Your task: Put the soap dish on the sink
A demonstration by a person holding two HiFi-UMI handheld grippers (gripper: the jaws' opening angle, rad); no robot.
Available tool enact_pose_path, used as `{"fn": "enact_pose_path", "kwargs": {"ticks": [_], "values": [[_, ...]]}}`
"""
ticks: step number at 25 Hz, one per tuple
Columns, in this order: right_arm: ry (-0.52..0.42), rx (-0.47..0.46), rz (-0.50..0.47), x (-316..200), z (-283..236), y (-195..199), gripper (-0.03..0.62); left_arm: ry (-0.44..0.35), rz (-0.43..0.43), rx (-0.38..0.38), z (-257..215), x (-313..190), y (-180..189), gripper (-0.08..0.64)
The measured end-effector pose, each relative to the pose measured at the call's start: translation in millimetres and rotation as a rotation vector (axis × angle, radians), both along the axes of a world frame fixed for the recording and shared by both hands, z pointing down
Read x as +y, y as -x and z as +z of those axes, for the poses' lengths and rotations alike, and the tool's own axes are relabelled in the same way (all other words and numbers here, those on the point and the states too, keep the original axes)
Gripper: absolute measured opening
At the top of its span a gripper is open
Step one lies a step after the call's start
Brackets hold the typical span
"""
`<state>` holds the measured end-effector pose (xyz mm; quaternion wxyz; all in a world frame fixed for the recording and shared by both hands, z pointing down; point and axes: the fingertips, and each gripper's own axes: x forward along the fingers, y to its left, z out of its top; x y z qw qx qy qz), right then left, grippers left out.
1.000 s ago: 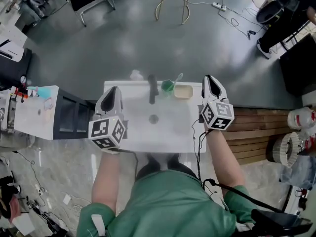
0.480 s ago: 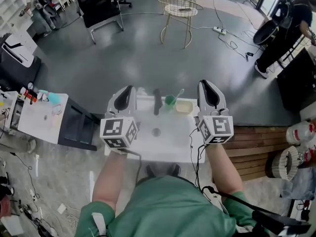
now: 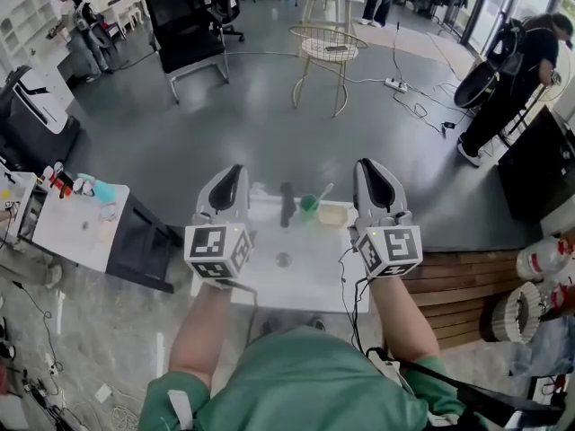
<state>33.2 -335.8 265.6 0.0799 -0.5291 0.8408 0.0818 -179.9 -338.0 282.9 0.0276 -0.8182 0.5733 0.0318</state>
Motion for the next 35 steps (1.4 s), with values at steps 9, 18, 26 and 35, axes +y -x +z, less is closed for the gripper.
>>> {"fn": "enact_pose_path", "kwargs": {"ticks": [9, 18, 26, 35], "values": [[-0.01, -0.024, -0.012, 8.1, -6.7, -1.2, 0.026, -0.036, 0.002, 0.004, -14.7, 5.7, -6.7, 0.017], [0.01, -0.049, 0.0, 9.1, -3.0, -12.4, 0.026, -0.021, 0.007, 0.008, -10.5, 7.1, -11.7, 0.017], [0.007, -0.048, 0.0, -1.5, -1.5, -6.5, 0.026, -0.013, 0.001, 0.013, -4.3, -2.3, -6.5, 0.017], [0.02, -0.043, -0.007, -7.0, 5.0, 0.9, 0.026, -0.006, -0.009, 0.013, -0.6, -5.6, 1.4, 0.017]]}}
